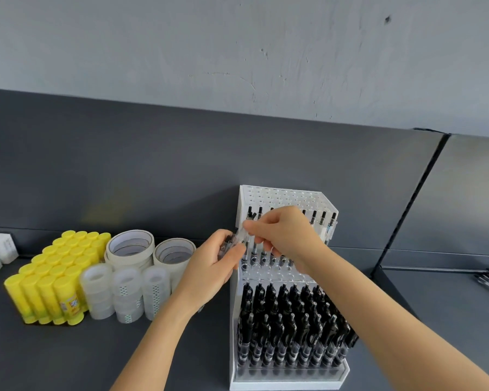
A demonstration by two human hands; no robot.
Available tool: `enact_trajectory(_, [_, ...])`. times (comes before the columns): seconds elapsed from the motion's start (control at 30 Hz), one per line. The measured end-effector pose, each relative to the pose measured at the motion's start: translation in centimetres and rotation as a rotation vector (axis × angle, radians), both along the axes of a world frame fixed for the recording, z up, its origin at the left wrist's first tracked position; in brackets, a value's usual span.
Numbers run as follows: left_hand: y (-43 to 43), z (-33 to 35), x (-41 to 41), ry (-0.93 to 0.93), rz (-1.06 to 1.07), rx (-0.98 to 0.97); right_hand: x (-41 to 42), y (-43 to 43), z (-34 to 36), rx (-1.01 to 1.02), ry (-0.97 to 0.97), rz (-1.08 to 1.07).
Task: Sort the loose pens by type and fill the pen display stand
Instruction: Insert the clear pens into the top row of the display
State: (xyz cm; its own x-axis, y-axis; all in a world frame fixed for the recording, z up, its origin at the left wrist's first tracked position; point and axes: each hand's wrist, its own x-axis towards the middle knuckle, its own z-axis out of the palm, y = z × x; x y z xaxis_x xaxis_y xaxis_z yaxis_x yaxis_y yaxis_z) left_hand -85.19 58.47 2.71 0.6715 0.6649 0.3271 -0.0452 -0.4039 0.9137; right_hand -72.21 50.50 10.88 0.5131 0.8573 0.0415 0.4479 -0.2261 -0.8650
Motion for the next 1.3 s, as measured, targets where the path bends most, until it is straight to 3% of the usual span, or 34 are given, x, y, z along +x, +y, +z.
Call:
enact_trajectory(0.17, [-0.3, 0.5, 0.0, 0.026, -0.055, 0.006, -0.1, -0.3, -0.1, 0.024, 0.063, -0.030])
enact_trajectory(0.27, [-0.7, 1.0, 0.1, -0.006, -0.068, -0.125, -0.1, -0.2, 0.2, 0.095, 0.134, -0.062])
enact_trajectory(0.4, [-0.2, 0.6, -0.1, 0.010, 0.100, -0.278, 1.0, -0.7, 1.8, 0.271, 0.202, -0.146])
enact_trajectory(0.57, [0.8, -0.5, -0.2, -0.002, 0.278, -0.453, 2.6, -0.7, 1.8, 0.300, -0.142, -0.209])
enact_trajectory(0.73, [0.8, -0.7, -0.1, -0.102, 0.257, -0.722, 2.7, 0.3, -0.1, 0.186, -0.337, -0.158])
enact_trajectory(0.93, [0.4, -0.6, -0.9, -0.135, 0.223, -0.669, 2.1, 0.6, -1.3, 0.038, -0.456, -0.052])
enact_trajectory(1.3, [-0.7, 0.3, -1.0, -0.164, 0.166, -0.492, 1.9, 0.3, -1.4, 0.027, -0.492, -0.053])
